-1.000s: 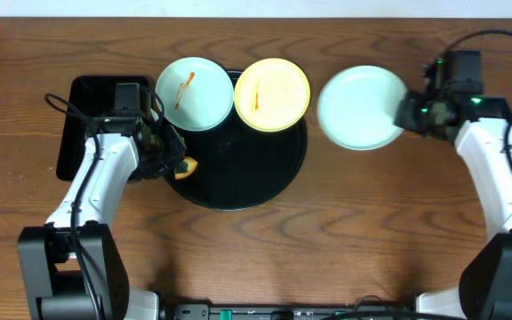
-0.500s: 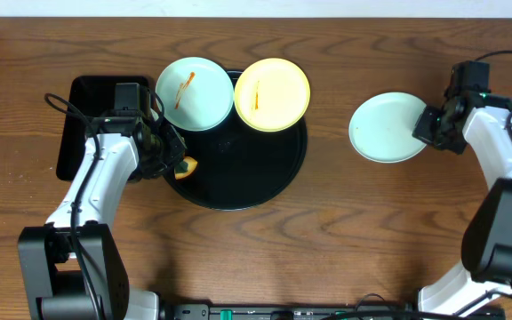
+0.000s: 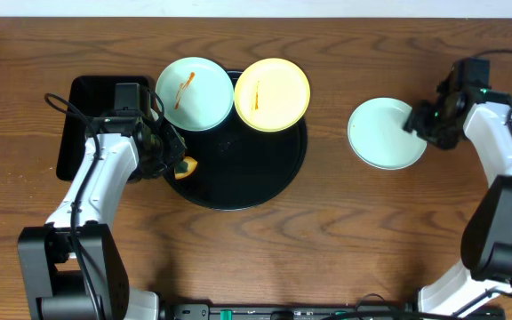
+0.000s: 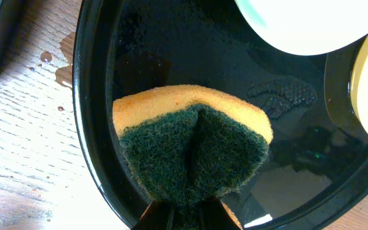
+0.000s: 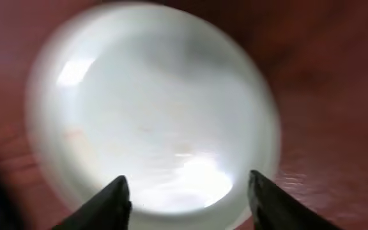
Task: Clean dirty plates on tray and stack at the side
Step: 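Move the right gripper back to the yellow plate rim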
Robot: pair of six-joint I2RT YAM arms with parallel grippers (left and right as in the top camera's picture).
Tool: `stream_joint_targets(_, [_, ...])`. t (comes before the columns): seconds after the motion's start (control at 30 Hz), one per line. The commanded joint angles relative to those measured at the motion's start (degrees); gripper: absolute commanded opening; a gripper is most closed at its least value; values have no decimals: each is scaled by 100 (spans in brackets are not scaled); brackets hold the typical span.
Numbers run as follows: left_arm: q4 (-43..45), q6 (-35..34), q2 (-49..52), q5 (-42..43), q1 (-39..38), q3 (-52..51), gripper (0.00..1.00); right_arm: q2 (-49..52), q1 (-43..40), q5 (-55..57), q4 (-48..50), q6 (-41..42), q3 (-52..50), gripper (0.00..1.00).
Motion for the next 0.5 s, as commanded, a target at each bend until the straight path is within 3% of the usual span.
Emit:
stream_joint_targets(0.0, [0,39,13,-37,17,72,7,-372,498,-772,24,-109,260,60])
stream_joint_targets(0.3, [-7,413,9,-35,20,81,8,50,2457,-162,446,258,260,64])
stream_joint_targets(0.47, [-168,566,9,-42,17,321,8,492,3117,7,730,514,262,62])
